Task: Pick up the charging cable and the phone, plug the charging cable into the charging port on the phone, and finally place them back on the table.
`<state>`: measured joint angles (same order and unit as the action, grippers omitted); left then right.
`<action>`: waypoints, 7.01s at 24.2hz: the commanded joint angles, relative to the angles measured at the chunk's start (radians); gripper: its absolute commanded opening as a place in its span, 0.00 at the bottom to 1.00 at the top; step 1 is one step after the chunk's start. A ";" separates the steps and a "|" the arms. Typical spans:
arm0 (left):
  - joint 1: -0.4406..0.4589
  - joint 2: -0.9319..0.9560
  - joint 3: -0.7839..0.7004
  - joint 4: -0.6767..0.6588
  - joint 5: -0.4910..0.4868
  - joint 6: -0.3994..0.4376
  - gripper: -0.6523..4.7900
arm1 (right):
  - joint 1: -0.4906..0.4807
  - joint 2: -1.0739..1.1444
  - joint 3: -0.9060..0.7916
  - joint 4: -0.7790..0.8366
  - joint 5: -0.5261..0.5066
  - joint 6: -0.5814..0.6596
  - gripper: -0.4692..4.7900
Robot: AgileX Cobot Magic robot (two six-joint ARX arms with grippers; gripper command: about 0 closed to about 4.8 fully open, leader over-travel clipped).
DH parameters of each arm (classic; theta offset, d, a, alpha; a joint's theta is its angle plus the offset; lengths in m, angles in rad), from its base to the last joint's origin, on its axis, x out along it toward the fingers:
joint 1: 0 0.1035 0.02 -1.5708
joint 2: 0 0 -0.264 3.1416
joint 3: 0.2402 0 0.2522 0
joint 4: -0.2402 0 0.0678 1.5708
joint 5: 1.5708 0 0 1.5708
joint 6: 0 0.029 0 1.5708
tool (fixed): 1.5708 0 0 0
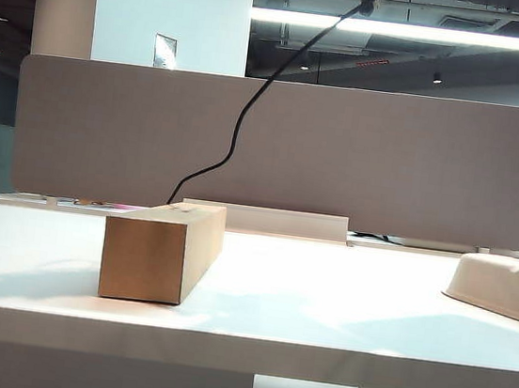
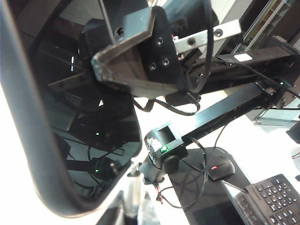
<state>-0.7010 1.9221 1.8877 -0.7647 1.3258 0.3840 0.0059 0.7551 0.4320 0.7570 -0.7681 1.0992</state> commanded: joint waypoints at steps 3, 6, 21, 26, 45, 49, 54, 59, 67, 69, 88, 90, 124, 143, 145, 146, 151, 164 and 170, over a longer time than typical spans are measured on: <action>-0.002 -0.006 0.003 -0.037 0.013 0.002 0.11 | 0.000 -0.004 0.008 0.036 0.010 -0.026 0.08; -0.002 -0.006 0.003 -0.042 0.013 0.005 0.11 | 0.000 -0.004 0.008 0.036 0.010 -0.026 0.08; -0.002 0.006 0.004 -0.050 -0.061 0.027 0.11 | 0.000 -0.003 0.008 0.035 0.006 -0.027 0.08; 0.000 0.006 0.005 -0.050 -0.010 0.022 0.11 | 0.000 -0.002 0.008 0.031 0.003 -0.049 0.08; 0.011 0.019 0.004 -0.057 -0.004 0.026 0.11 | 0.000 0.004 0.008 0.029 0.002 -0.057 0.08; 0.010 0.027 0.004 -0.014 -0.003 -0.022 0.11 | 0.000 0.004 0.008 0.028 -0.016 -0.057 0.08; 0.010 0.035 0.004 0.013 0.003 -0.046 0.11 | 0.000 0.005 0.008 0.021 -0.020 -0.067 0.08; 0.011 0.035 0.005 0.027 0.050 -0.068 0.11 | 0.000 0.004 0.008 -0.074 -0.020 -0.140 0.08; 0.009 0.035 0.005 0.165 0.048 -0.187 0.11 | 0.000 0.005 0.008 -0.100 -0.019 -0.188 0.08; 0.003 0.036 0.005 0.219 0.048 -0.234 0.11 | 0.000 0.005 0.008 -0.106 -0.019 -0.192 0.08; 0.024 0.036 0.003 0.238 -0.014 -0.329 0.35 | 0.003 0.058 0.008 -0.147 0.032 -0.243 0.08; 0.034 0.036 0.003 0.190 -0.034 -0.309 0.35 | 0.003 0.058 0.008 -0.147 0.036 -0.248 0.08; 0.186 -0.146 0.004 -0.339 -0.702 -0.043 0.11 | -0.006 0.484 0.008 -0.459 0.500 -0.266 0.08; 0.186 -0.148 0.004 -0.363 -0.702 -0.039 0.11 | -0.010 0.601 0.008 -0.491 0.550 -0.262 0.53; 0.186 -0.150 0.004 -0.368 -0.702 -0.039 0.11 | -0.019 0.601 0.008 -0.493 0.544 -0.262 0.62; 0.186 -0.151 0.004 -0.371 -0.702 -0.039 0.11 | -0.023 0.601 0.008 -0.494 0.539 -0.262 0.63; 0.186 -0.166 0.004 -0.386 -0.711 -0.020 0.11 | -0.048 0.599 0.008 -0.517 0.492 -0.263 0.63; 0.186 -0.241 0.003 -0.399 -0.805 -0.016 0.11 | -0.125 0.458 0.008 -0.779 0.426 -0.370 0.73; 0.186 -0.293 -0.019 -0.385 -0.983 -0.014 0.11 | -0.131 0.218 0.007 -0.909 0.473 -0.539 0.59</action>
<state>-0.5148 1.6482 1.8835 -1.1637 0.3775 0.3668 -0.1272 1.0222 0.4370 -0.1078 -0.3256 0.6418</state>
